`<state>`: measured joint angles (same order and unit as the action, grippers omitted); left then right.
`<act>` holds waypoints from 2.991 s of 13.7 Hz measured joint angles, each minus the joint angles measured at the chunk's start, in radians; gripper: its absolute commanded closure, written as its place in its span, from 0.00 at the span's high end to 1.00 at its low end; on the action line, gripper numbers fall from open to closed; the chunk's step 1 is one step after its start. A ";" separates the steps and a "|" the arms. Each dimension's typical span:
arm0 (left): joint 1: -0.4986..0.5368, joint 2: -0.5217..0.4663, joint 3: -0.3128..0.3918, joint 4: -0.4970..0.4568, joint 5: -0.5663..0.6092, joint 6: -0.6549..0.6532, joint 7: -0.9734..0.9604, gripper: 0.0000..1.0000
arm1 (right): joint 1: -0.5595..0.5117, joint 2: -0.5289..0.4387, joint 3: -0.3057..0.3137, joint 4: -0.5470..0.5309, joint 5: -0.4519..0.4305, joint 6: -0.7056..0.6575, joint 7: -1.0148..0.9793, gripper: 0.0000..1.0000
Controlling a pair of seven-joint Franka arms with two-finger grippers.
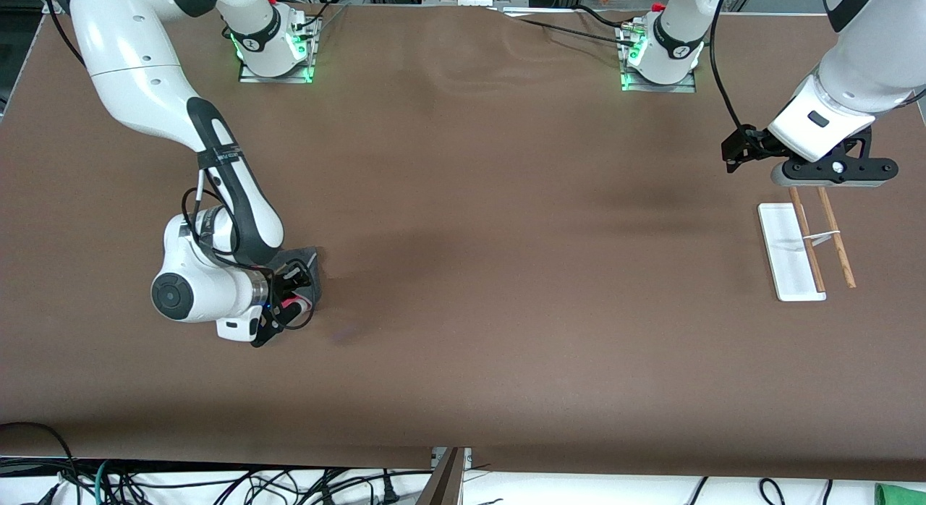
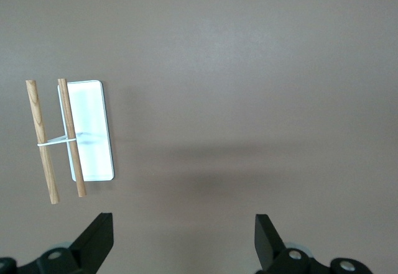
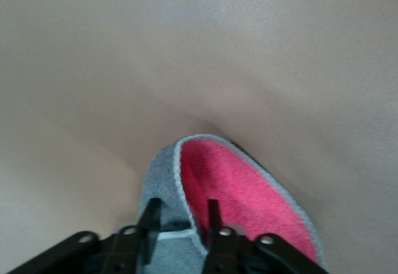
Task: Pass towel and hang on rack
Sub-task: 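Lift the grey towel with the right gripper toward the table middle, then hold the towel up with the right gripper while the left gripper approaches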
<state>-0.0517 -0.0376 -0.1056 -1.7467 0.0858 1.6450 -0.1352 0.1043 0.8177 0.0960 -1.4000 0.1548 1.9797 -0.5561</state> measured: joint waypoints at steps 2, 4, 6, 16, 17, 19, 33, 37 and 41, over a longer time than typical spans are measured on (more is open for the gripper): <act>0.000 0.000 0.000 0.000 0.000 0.000 0.000 1.00 | -0.001 -0.001 -0.001 0.001 0.026 -0.015 0.000 0.00; 0.000 0.000 0.000 0.000 0.000 0.000 0.000 1.00 | -0.002 -0.004 -0.001 0.004 0.034 -0.036 0.000 0.00; 0.000 0.000 0.000 0.000 0.000 0.000 0.000 1.00 | -0.002 -0.008 -0.001 0.006 0.038 -0.055 0.000 0.00; 0.000 0.000 0.000 0.000 0.000 0.000 0.000 1.00 | 0.017 -0.108 0.153 0.168 0.040 -0.227 0.185 0.00; 0.000 0.000 0.000 0.000 0.000 0.000 0.000 1.00 | 0.021 -0.124 0.181 0.175 0.040 -0.230 0.230 0.00; 0.000 0.000 0.000 0.000 0.000 0.000 0.000 1.00 | 0.025 -0.143 0.239 0.176 0.038 -0.232 0.299 0.00; -0.006 0.050 -0.004 -0.002 -0.014 -0.013 0.000 1.00 | 0.128 -0.147 0.528 0.231 -0.148 -0.063 0.539 0.00; -0.020 0.119 -0.011 0.034 -0.153 -0.008 0.013 1.00 | 0.136 -0.139 0.528 0.230 -0.150 -0.016 0.804 0.00; -0.014 0.207 -0.003 0.098 -0.417 -0.007 0.133 1.00 | 0.177 -0.127 0.531 0.230 -0.159 0.031 0.886 0.00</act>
<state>-0.0661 0.1694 -0.1091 -1.6488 -0.3314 1.6377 -0.0024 0.2815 0.6904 0.6268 -1.1704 -0.0040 2.0109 0.3298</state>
